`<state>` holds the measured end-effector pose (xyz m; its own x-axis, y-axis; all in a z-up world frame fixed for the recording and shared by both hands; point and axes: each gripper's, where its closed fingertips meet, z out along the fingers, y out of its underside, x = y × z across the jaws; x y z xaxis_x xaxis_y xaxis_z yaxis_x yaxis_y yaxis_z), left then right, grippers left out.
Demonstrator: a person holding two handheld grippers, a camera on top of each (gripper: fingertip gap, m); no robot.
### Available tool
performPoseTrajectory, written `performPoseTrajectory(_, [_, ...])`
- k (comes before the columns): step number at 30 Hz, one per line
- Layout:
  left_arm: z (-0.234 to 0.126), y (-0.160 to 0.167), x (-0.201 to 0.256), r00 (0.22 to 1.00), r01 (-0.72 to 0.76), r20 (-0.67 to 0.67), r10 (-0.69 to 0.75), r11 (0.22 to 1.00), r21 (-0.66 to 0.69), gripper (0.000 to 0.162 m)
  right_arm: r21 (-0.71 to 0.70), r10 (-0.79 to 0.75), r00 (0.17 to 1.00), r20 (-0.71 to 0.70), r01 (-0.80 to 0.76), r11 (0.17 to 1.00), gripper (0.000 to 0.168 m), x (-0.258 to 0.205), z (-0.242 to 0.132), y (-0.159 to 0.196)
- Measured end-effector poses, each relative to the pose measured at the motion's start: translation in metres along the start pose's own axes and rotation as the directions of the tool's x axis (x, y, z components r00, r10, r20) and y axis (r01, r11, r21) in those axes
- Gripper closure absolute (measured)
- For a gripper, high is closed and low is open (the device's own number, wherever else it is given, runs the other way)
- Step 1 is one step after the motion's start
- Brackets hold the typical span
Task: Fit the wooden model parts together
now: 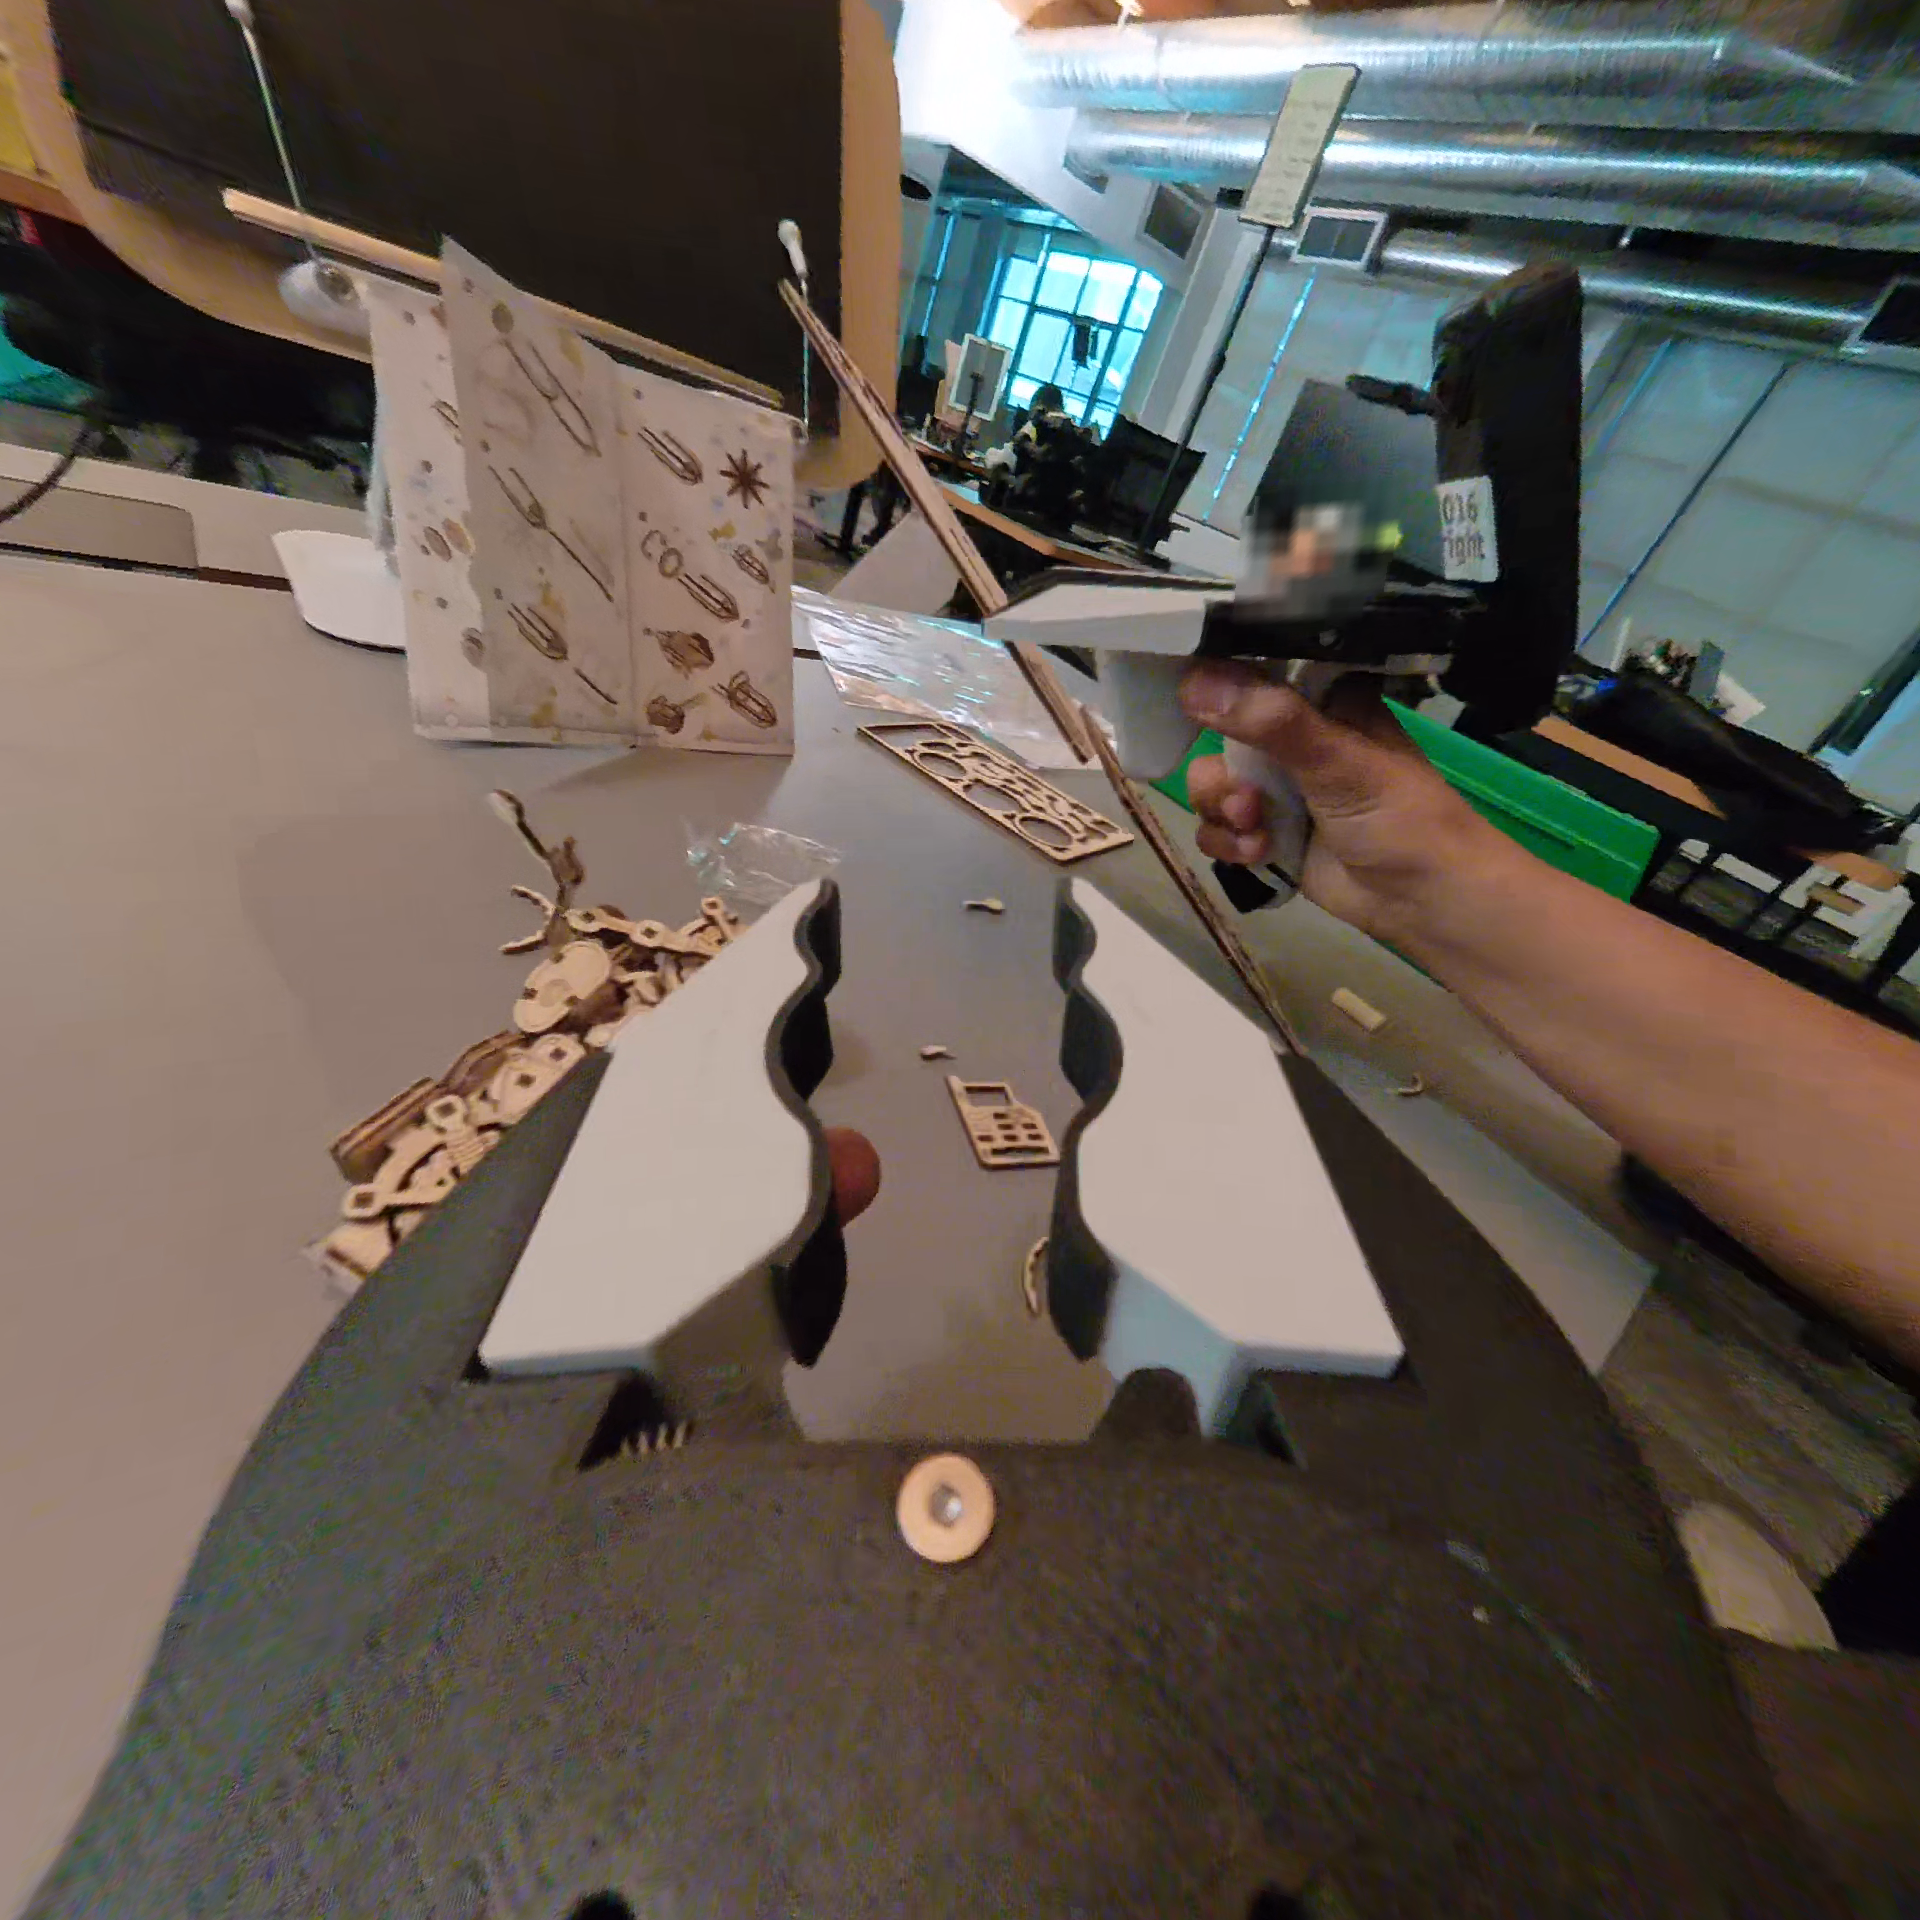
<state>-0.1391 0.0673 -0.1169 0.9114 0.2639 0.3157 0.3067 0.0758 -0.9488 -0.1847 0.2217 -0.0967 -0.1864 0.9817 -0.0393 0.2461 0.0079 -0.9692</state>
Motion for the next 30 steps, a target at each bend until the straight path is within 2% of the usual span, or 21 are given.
performPoseTrajectory(2, [0.011,-0.01,0.005,0.998,0.054,-0.017,-0.054,0.998,0.038,0.117,0.053,-0.051,0.995,0.085,0.047,0.998,0.073,-0.016,-0.007,-0.007])
performPoseTrajectory(4, [0.029,-0.022,0.013,0.992,0.112,-0.061,-0.11,0.993,0.04,0.106,0.061,-0.135,0.986,0.1,0.13,0.99,0.073,-0.025,-0.012,-0.009])
performPoseTrajectory(7, [0.074,-0.027,0.014,0.97,0.22,-0.086,-0.228,0.971,-0.098,0.072,0.082,-0.233,0.961,0.146,0.223,0.971,0.073,-0.04,-0.021,-0.007])
performPoseTrajectory(8, [0.088,-0.027,0.018,0.95,0.268,-0.124,-0.286,0.952,-0.145,0.068,0.085,-0.26,0.952,0.162,0.249,0.965,0.073,-0.045,-0.024,-0.004])
performPoseTrajectory(9, [0.101,-0.028,0.019,0.925,0.326,-0.144,-0.352,0.929,-0.175,0.073,0.088,-0.291,0.943,0.164,0.28,0.956,0.073,-0.048,-0.027,-0.001])
performPoseTrajectory(10, [0.112,-0.028,0.018,0.896,0.389,-0.148,-0.418,0.901,-0.191,0.086,0.088,-0.32,0.934,0.159,0.309,0.947,0.073,-0.049,-0.03,0.003])
performPoseTrajectory(12, [0.124,-0.037,0.019,0.828,0.489,-0.218,-0.516,0.856,-0.166,0.149,0.083,-0.33,0.935,0.126,0.322,0.943,0.073,-0.045,-0.034,0.009])
performPoseTrajectory(13, [0.128,-0.039,0.018,0.8,0.526,-0.241,-0.549,0.836,-0.16,0.162,0.072,-0.321,0.941,0.105,0.315,0.946,0.088,-0.04,-0.036,0.013])
performPoseTrajectory(14, [0.131,-0.038,0.013,0.787,0.555,-0.225,-0.574,0.819,-0.149,0.162,0.072,-0.314,0.945,0.094,0.308,0.949,0.101,-0.035,-0.04,0.015])
performPoseTrajectory(16, [0.13,-0.044,0.001,0.78,0.577,-0.227,-0.583,0.81,-0.099,0.162,0.089,-0.246,0.968,0.053,0.241,0.966,0.087,-0.019,-0.052,0.015])
performPoseTrajectory(18, [0.127,-0.05,-0.014,0.786,0.587,-0.201,-0.585,0.808,-0.056,0.162,0.067,-0.152,0.988,0.033,0.149,0.987,0.087,-0.004,-0.071,0.02])
performPoseTrajectory(22, [0.117,-0.061,-0.027,0.83,0.526,-0.204,-0.518,0.85,-0.022,0.162,-0.13,-0.081,0.996,0.031,0.084,0.988,0.092,0.001,-0.098,0.069])
performPoseTrajectory(25, [0.111,-0.065,-0.024,0.823,0.524,-0.239,-0.515,0.851,-0.03,0.162,-0.23,-0.109,0.99,0.084,0.126,0.965,0.095,-0.025,-0.105,0.105])
performPoseTrajectory(27, [0.106,-0.065,-0.016,0.805,0.533,-0.276,-0.525,0.844,-0.051,0.162,-0.342,-0.178,0.983,0.038,0.18,0.922,0.096,-0.019,-0.101,0.124])
performPoseTrajectory(29, [0.098,-0.064,0.0,0.765,0.549,-0.34,-0.546,0.83,-0.098,0.162,-0.381,-0.275,0.96,-0.052,0.235,0.894,0.103,0.001,-0.096,0.122])
performPoseTrajectory(30, [0.093,-0.061,0.01,0.741,0.556,-0.367,-0.562,0.82,-0.135,0.162,-0.323,-0.284,0.956,-0.076,0.246,0.914,0.11,0.003,-0.095,0.107])
